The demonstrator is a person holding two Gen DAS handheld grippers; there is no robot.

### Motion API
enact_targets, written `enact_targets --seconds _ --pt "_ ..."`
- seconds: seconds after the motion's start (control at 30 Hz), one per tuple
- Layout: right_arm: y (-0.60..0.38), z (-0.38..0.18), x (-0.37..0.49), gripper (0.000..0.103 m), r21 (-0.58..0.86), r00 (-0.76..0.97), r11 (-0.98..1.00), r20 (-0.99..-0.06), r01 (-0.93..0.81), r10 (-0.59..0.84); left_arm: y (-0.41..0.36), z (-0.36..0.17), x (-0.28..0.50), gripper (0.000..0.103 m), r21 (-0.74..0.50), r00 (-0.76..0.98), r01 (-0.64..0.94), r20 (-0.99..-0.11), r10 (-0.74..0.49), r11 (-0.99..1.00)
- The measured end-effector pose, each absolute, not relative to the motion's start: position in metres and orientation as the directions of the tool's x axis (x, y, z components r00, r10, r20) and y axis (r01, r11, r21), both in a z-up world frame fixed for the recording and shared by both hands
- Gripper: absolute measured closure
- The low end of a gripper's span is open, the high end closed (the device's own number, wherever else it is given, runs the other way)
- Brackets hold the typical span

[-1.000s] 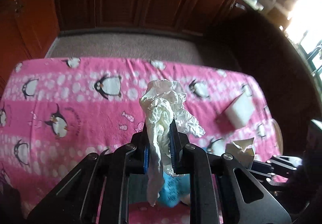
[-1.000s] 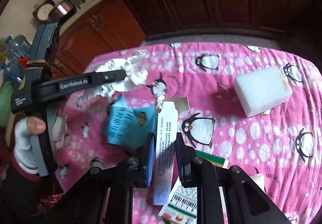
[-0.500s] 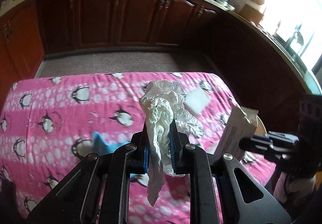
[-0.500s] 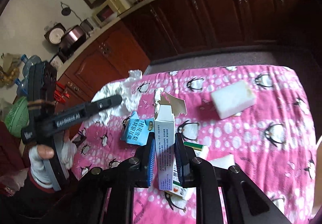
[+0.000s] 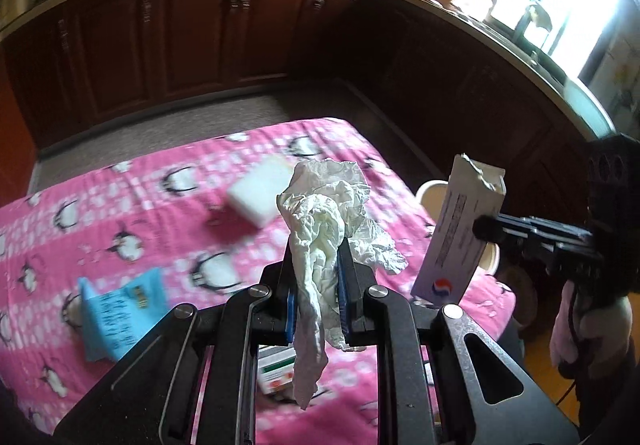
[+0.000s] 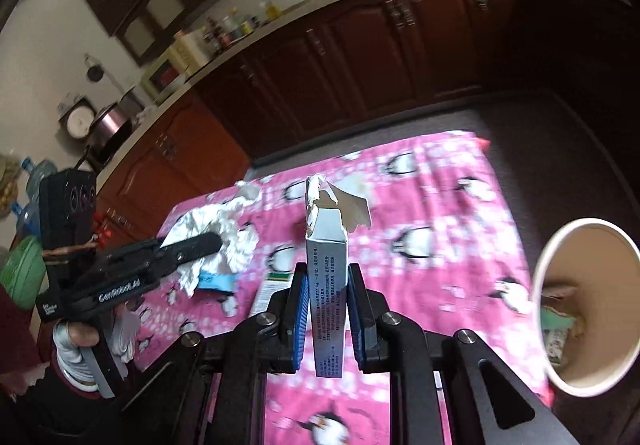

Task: Collect trash
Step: 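Carry the white tissue and white box over the white bucket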

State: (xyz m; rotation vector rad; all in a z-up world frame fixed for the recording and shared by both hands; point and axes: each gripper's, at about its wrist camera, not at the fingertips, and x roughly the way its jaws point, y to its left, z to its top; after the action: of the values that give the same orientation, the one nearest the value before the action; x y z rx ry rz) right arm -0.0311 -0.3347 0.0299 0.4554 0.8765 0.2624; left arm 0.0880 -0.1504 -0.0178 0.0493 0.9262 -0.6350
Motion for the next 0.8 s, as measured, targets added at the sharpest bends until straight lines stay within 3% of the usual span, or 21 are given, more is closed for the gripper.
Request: enact_targets --seconds 0.8 --pt "-0.514 0.008 -0.091 0.086 0.42 0.656 0.847 -0.745 0.326 0.117 -0.315 -0.031 0.085 0.089 -0.26 0.272 0.678 -0.781 -0.563 0.688"
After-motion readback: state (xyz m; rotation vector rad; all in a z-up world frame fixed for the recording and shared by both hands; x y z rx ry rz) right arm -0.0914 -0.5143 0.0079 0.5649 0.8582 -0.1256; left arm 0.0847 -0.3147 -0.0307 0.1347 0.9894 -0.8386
